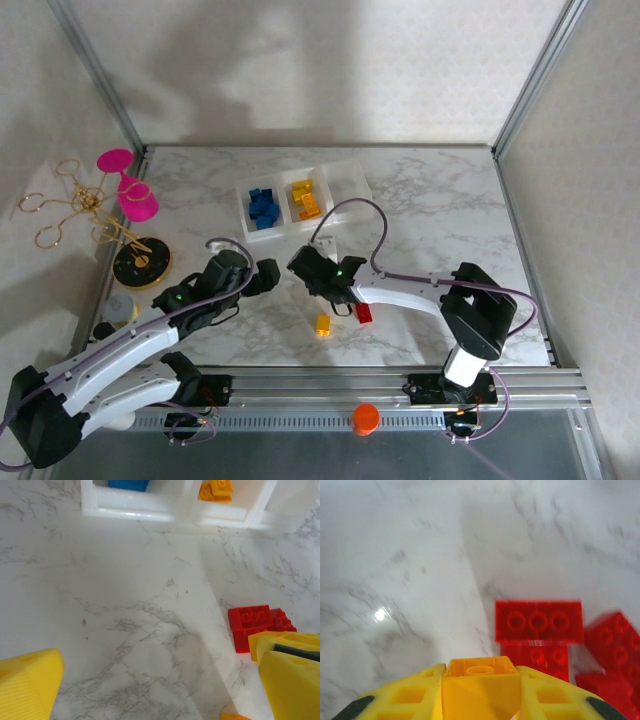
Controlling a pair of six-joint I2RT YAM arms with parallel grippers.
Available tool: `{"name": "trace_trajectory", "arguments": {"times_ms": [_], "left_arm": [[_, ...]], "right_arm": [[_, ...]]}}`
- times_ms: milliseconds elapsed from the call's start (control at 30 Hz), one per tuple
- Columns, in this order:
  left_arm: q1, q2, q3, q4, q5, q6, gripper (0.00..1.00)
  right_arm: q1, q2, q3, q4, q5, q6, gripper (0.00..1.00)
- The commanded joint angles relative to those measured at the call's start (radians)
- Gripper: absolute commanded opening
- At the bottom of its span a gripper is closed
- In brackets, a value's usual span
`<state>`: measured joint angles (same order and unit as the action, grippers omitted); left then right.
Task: Sort the legos into containers by color
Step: Pick up the lego from the bottom-center of the table, then place the lego in the container.
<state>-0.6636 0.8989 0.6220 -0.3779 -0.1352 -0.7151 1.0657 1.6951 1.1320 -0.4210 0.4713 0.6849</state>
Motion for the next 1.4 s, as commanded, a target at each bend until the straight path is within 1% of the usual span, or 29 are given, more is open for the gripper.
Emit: {"name": "trace_trajectory", "arguments": {"times_ms": [0,167,267,367,500,600,800,833,933,1067,1167,1367], "left_arm": [[0.026,0.026,0.066,-0.019,-0.046,0.027,1.0],[0.066,0.095,0.144,-0.04,-0.09,0.052,1.0],[0.098,0.124,0.169,-0.021,-0.08,0.058,1.0],[0.125,0.153,0.192,-0.012,-0.083,0.056,1.0],[0.143,0.173,0.194,0.008,-0.08,0.033,1.0],[0.142,0.17,0.177,0.03,-0.064,0.019,1.0],[0.145,0.129,0.171,0.016,-0.09,0.027,1.0],[0.145,0.123,0.171,0.009,-0.094,0.026,0.99],[0.145,0.11,0.166,-0.002,-0.099,0.023,1.0],[0.145,0.099,0.168,-0.013,-0.09,0.02,1.0],[0.144,0.086,0.168,-0.026,-0.086,0.011,1.0],[0.139,0.037,0.146,-0.041,-0.057,0.002,1.0]], "right_arm": [[-0.055,0.01,0.062,0.104,0.026,-0.114,0.31],[-0.134,0.122,0.185,0.212,0.01,-0.231,0.32],[-0.17,0.203,0.269,0.264,-0.006,-0.301,0.33],[-0.209,0.282,0.346,0.279,0.014,-0.329,0.32],[-0.258,0.362,0.426,0.292,-0.064,-0.337,0.32],[-0.276,0.416,0.473,0.315,-0.054,-0.364,0.33],[-0.308,0.505,0.566,0.329,-0.11,-0.397,0.33],[-0.308,0.517,0.581,0.329,-0.115,-0.405,0.35],[-0.308,0.544,0.636,0.297,-0.118,-0.417,0.45],[-0.308,0.527,0.649,0.265,-0.116,-0.423,0.49],[-0.306,0.469,0.609,0.255,-0.157,-0.415,0.49],[-0.287,0.286,0.427,0.23,-0.193,-0.363,0.52]]}}
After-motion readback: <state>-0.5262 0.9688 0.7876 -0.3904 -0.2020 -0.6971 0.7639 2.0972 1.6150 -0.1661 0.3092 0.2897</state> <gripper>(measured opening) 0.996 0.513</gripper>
